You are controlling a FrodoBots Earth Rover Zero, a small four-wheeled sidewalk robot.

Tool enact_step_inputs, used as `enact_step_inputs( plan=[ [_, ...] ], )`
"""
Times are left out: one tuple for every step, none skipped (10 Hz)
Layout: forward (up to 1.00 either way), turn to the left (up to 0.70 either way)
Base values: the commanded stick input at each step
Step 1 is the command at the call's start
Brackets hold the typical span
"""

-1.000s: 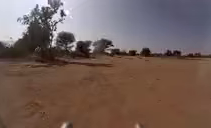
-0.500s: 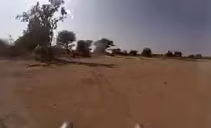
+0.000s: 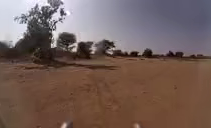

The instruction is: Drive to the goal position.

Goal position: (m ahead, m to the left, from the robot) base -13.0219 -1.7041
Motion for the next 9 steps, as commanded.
enact_step_inputs(
  plan=[
    [0.7, 0.0],
    [0.7, 0.0],
    [0.7, 0.0],
    [0.7, 0.0],
    [0.7, 0.0],
    [0.7, 0.0],
    [0.7, 0.0],
    [0.7, 0.0],
    [0.7, 0.0]
  ],
)
